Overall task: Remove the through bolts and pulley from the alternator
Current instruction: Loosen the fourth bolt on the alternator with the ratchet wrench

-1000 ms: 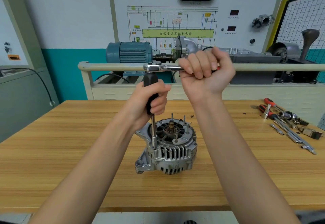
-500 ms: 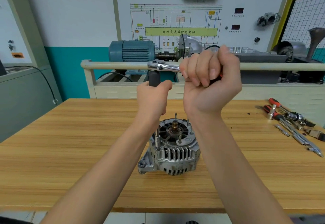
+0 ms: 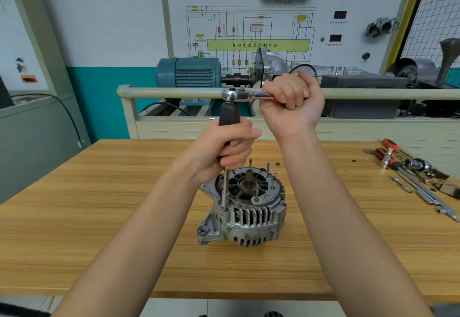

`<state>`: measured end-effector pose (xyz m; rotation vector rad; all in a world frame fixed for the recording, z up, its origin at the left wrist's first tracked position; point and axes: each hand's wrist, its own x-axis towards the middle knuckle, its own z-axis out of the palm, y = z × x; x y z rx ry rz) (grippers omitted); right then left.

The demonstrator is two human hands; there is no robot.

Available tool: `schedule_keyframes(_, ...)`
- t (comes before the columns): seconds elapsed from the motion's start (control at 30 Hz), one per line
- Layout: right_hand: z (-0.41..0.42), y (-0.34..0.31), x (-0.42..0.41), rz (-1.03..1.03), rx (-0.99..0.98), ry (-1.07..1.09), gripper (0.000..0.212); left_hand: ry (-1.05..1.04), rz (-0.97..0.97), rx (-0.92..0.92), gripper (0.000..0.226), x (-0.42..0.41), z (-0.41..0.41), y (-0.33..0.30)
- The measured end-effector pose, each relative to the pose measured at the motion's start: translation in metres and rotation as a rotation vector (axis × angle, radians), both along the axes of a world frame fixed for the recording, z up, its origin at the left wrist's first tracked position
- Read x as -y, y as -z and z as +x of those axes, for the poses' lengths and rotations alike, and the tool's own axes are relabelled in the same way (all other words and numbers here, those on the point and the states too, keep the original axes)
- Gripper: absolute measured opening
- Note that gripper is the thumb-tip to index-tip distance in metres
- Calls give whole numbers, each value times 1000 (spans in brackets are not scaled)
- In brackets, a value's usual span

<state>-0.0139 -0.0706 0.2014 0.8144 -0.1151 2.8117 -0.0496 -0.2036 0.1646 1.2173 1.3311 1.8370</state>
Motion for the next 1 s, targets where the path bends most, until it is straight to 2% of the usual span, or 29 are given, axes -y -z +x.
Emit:
schedule_keyframes(0.1,5,0,2,8,15,137,43,-160,-8,53,48,-6,1,1)
schedule_keyframes(0.2,18,-1,12,114,-25,346,42,-415,35,65,55,-11,6,3)
schedule_keyframes(0.33,32,3,36,307,-195,646,49,-817,91,56,41,-23,12,5)
schedule_keyframes(0.43,35,6,48,357,-317,791,47,-949,113,23,35,-29,14,8)
schedule_keyframes(0.53,35,3,38,360,-297,720,48,-867,94,-12,36,-23,13,9)
schedule_keyframes(0.6,30,-1,24,324,-212,582,49,-647,95,-17,38,-14,9,7)
schedule_keyframes(0.7,17,-4,9,189,-64,266,46,-193,45,-1,35,1,0,2)
schedule_keyframes(0.77,8,-3,3,78,-15,103,46,-15,-5,-10,36,4,-2,-1)
schedule_keyframes(0.87,6,-3,2,47,4,131,45,-54,-18,44,46,0,-1,0)
schedule_keyframes(1.0,19,-2,15,168,-53,375,43,-363,25,63,56,-8,4,4)
